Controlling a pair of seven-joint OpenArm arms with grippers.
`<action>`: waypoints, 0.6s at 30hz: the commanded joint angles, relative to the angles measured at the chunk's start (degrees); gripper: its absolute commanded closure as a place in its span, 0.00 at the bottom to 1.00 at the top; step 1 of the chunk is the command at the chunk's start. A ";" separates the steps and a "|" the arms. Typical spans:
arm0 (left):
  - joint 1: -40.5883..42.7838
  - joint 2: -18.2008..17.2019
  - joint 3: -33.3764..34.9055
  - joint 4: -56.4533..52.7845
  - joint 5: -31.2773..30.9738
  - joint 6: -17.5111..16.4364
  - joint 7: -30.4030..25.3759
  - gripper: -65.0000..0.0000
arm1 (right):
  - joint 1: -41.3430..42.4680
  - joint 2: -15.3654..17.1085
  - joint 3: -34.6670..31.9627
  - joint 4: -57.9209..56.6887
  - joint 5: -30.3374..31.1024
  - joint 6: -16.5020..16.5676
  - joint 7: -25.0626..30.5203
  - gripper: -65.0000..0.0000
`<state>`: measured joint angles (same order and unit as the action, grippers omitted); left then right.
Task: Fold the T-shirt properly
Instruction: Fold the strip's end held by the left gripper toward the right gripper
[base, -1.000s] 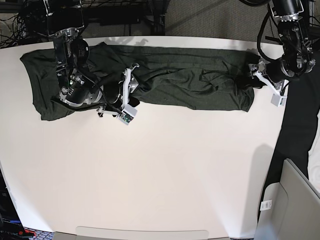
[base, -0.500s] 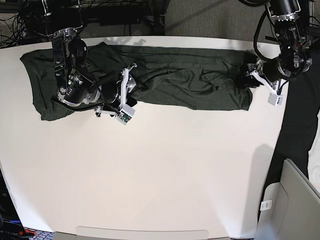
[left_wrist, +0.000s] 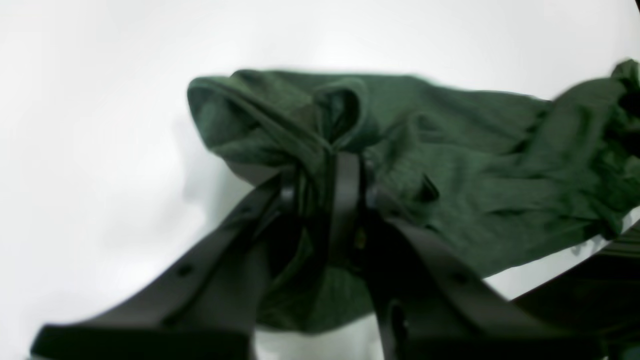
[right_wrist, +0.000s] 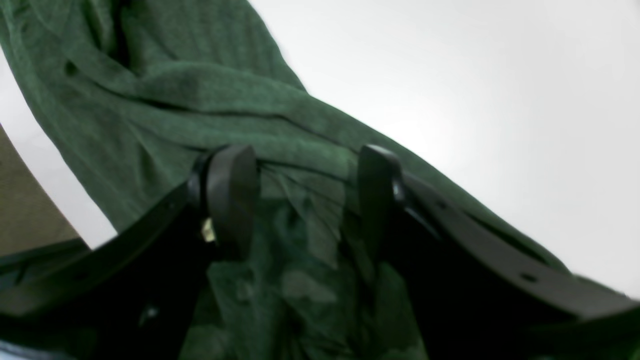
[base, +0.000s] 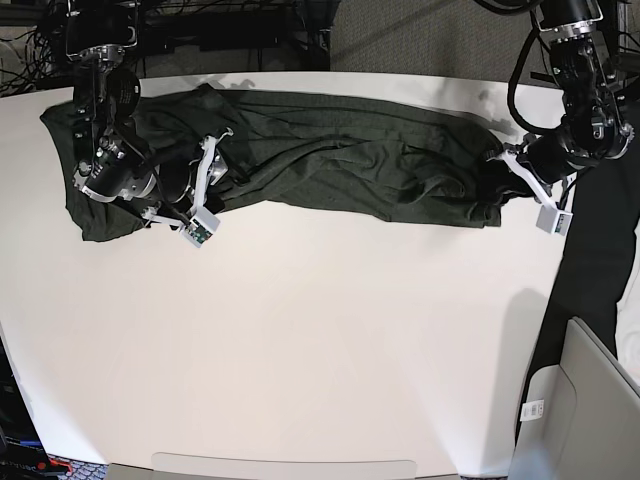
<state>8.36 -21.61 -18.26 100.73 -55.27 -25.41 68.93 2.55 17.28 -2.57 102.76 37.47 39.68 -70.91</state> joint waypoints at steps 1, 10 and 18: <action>-0.49 -0.77 -0.07 2.88 -0.87 -0.39 -0.49 0.92 | 0.31 1.14 1.12 1.37 0.90 0.32 0.98 0.48; -0.58 5.12 0.02 10.88 -11.24 -0.39 7.16 0.92 | -3.03 4.30 8.50 3.48 0.90 0.32 0.98 0.48; -4.45 10.92 8.64 10.88 -15.28 -0.39 7.16 0.92 | -5.05 5.45 10.88 3.48 0.90 0.32 0.98 0.48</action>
<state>4.45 -10.15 -9.56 110.56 -68.62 -25.56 76.25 -3.14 22.00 7.79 105.14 37.54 39.68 -70.91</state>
